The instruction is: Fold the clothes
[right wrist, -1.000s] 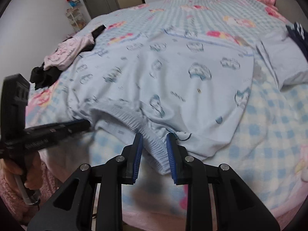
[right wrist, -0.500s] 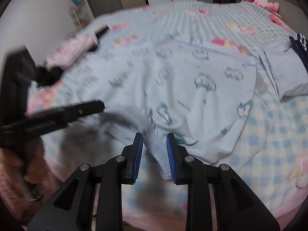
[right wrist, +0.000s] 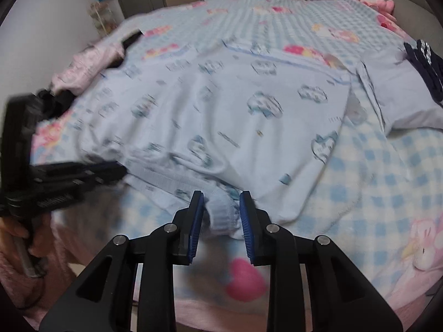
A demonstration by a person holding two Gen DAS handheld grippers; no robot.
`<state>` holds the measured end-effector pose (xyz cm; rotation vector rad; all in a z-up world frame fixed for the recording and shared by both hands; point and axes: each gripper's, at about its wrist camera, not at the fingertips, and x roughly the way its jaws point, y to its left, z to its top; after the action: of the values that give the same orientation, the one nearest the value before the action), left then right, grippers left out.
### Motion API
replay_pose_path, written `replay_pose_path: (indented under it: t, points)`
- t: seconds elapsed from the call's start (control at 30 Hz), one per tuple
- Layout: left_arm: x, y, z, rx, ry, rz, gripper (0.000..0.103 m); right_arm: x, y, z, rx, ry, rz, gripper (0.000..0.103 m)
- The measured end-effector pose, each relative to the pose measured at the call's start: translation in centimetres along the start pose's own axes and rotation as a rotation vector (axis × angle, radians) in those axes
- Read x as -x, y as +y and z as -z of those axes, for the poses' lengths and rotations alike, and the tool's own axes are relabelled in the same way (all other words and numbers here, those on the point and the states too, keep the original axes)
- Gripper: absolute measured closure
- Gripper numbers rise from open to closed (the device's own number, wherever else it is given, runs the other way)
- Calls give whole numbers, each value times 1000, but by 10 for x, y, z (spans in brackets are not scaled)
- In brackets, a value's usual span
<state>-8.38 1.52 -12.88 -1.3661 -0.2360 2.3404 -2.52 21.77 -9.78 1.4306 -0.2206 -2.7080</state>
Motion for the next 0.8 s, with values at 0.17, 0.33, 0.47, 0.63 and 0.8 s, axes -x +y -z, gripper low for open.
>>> replay_pose_path:
  t: [0.17, 0.33, 0.47, 0.63, 0.8]
  points:
    - [31, 6, -4, 71, -131, 13, 81, 8, 15, -7, -39, -73, -63, 75]
    - [11, 16, 5, 48, -25, -81, 82, -28, 27, -5, 3, -18, 25, 75]
    - [3, 21, 9, 31, 21, -103, 81, -40, 20, 6, 39, 18, 48, 76]
    - [8, 33, 11, 57, 34, -95, 83, -33, -5, 9, -27, 45, 16, 77]
    - [24, 34, 14, 69, 0, -79, 84, -27, -6, 10, -33, 24, 11, 77]
